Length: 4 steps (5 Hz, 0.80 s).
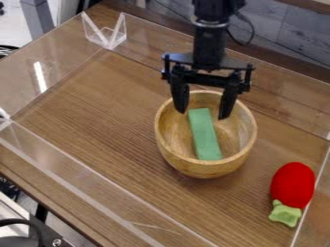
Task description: Remove the green stick from the brown bowl and put it on the table
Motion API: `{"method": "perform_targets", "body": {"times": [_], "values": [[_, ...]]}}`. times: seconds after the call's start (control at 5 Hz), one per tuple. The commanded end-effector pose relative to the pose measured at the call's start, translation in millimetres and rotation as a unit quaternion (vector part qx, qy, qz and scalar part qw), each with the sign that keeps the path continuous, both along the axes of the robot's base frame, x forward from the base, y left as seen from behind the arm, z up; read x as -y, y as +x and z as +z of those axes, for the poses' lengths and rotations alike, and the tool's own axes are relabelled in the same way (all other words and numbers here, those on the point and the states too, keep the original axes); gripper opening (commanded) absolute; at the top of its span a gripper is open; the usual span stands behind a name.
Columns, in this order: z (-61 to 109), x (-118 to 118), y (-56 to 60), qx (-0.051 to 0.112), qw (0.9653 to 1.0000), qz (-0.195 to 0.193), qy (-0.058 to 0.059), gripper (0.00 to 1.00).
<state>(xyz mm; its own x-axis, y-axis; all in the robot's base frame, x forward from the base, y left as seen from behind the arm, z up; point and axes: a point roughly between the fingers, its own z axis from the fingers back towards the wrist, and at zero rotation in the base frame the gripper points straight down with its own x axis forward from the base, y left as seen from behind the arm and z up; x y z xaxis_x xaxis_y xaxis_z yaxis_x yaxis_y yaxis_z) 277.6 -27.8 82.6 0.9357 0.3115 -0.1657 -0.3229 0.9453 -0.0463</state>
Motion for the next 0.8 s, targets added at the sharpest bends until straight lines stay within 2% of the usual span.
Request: {"method": "perform_targets", "body": {"times": [0.0, 0.4, 0.6], "values": [[-0.5, 5.1, 2.2, 0.019, 0.9993, 0.031, 0.0, 1.0], [-13.9, -11.2, -2.7, 0.029, 0.9994, 0.021, -0.001, 1.0], [-8.5, -2.2, 4.4, 0.037, 0.9992, 0.013, -0.004, 1.0]]}}
